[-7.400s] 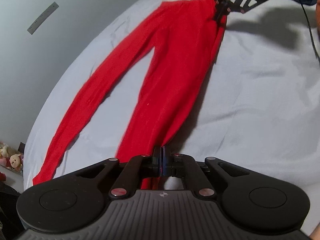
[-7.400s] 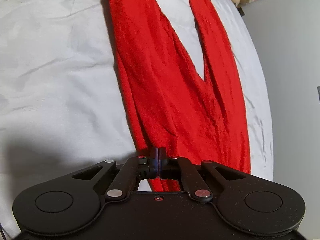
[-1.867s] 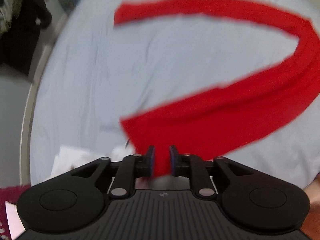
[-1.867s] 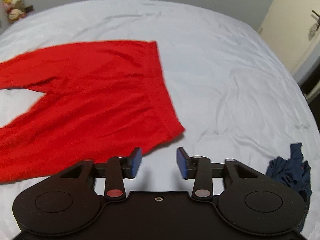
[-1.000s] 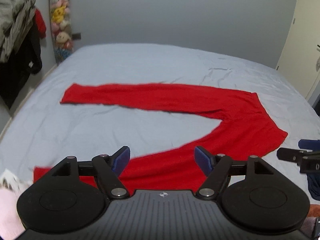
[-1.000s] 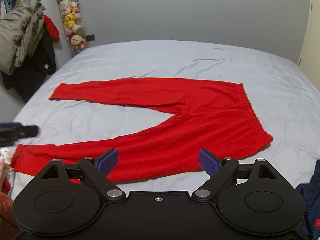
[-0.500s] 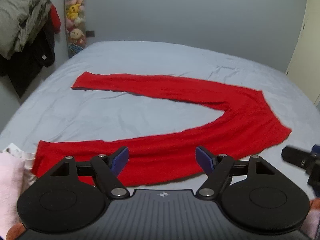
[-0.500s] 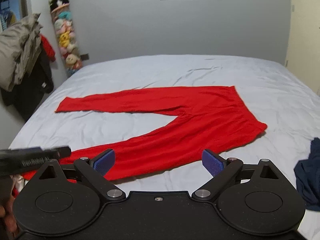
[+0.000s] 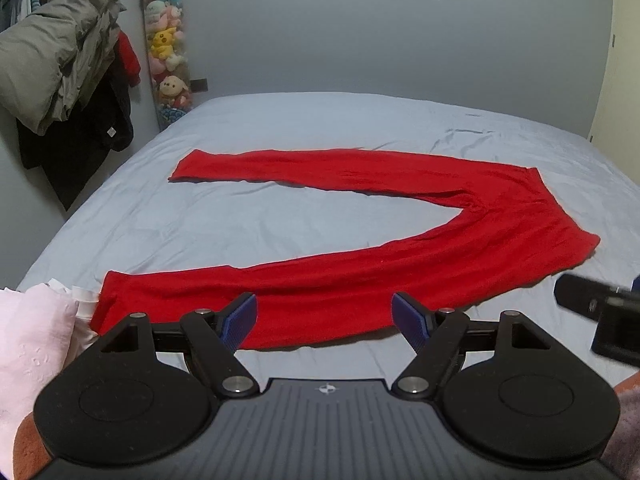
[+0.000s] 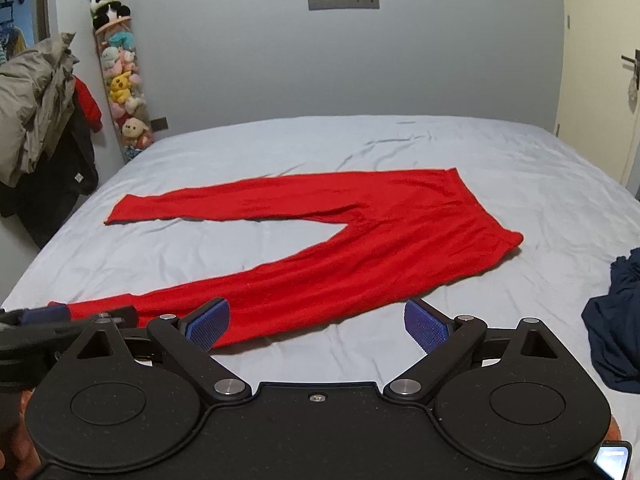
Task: Fold clothes
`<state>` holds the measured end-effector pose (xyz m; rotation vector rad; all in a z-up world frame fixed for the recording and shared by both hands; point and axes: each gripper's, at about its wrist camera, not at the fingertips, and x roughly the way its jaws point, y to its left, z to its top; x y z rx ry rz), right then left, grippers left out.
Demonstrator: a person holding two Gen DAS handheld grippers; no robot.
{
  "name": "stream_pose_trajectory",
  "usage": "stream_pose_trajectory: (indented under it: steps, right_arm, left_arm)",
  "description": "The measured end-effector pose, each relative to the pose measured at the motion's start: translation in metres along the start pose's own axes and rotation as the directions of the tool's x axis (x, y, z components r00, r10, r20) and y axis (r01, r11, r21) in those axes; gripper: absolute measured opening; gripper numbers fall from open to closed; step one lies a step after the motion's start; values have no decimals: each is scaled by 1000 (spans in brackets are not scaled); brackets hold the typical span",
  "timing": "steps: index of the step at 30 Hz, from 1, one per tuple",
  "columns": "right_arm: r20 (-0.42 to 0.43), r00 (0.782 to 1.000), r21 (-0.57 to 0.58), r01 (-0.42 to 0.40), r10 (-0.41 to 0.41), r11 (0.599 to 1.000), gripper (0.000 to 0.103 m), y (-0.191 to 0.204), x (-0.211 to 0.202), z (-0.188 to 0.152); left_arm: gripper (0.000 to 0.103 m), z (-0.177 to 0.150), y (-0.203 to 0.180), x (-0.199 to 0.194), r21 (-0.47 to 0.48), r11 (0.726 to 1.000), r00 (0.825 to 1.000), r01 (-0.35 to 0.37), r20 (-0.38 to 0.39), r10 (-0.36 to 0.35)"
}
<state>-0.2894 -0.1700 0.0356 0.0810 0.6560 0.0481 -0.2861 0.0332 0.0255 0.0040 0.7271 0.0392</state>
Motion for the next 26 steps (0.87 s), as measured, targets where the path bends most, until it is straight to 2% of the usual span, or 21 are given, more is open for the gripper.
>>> stream_pose_trajectory:
  steps: [5,15,26]
  right_arm:
    - [6,1000,-8,-5,5,1000,94,1,-1,-1]
    - [9,1000,-10,-20,20,1000,94,2,2,-2]
    - [1,999,-9,-35,35,999,94,0,5,-2]
  left_arm:
    - [74,-1,1,-1,-8,1000,1000,6,-9,-7]
    - [74,-2,-2,0,-2,1000,1000,-26,-10,26]
    - [74,-2,0,-3,-15,1000,1000,-20,-5,20]
